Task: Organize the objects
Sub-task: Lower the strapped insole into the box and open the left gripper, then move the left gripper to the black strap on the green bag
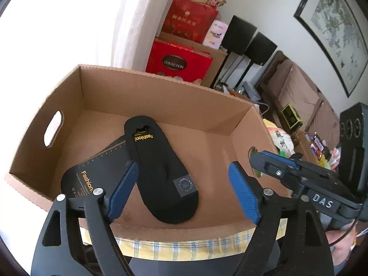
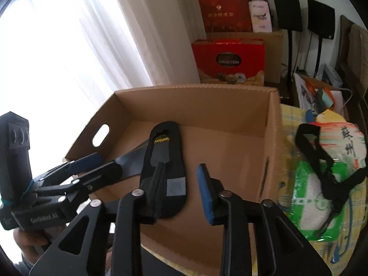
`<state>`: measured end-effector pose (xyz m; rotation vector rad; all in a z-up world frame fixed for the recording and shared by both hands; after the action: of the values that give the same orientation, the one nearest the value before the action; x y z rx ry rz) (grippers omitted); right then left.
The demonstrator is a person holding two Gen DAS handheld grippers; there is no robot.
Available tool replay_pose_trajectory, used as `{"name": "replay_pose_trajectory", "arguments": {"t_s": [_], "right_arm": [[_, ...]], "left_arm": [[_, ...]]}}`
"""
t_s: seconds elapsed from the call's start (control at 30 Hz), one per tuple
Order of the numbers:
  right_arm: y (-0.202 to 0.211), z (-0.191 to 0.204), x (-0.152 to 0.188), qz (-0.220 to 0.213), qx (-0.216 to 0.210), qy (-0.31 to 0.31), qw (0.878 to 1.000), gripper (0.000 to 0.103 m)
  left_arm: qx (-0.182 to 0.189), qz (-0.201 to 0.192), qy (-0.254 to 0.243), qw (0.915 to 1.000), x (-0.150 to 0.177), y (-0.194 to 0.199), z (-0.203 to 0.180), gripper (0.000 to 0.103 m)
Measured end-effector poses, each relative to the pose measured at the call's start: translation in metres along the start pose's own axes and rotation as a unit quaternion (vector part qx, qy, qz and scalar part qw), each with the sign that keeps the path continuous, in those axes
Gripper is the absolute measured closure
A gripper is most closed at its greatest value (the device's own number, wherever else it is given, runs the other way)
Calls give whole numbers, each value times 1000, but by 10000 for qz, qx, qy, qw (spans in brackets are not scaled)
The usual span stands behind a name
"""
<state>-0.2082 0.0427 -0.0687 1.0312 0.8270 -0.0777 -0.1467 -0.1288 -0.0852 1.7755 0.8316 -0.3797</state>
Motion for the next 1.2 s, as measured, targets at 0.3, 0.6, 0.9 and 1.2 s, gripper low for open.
{"name": "replay_pose_trajectory", "arguments": {"t_s": [0.3,0.6,0.9,1.2], "right_arm": [[32,-16,9,-242,338,24,9991,49],[69,-47,22,-479,680,-201,9963,20],[102,-84,44,-566,1037,-492,9918,17],[143,-131,63,-789,1457,-992,9812,16]], "left_arm": [[126,-12,-100,9999,2,5,-18,20],[306,-2,-366,9989,12,8,-55,11],[492,-195,-744,9958,21,14,-95,1],[610,-74,-1166,9913,35,13,-144,1]]}}
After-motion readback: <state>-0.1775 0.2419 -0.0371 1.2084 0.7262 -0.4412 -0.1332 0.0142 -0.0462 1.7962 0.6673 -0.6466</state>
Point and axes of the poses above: each gripper's, at about its wrist camera, not at the fingertips, and y roughly against the way its jaws point, z to its left, x to its underside, the point moved 5 cm from there along -y, roughly the way its jaws point, and after that the axes turned 1 degree about x, right-handed, at the moved point
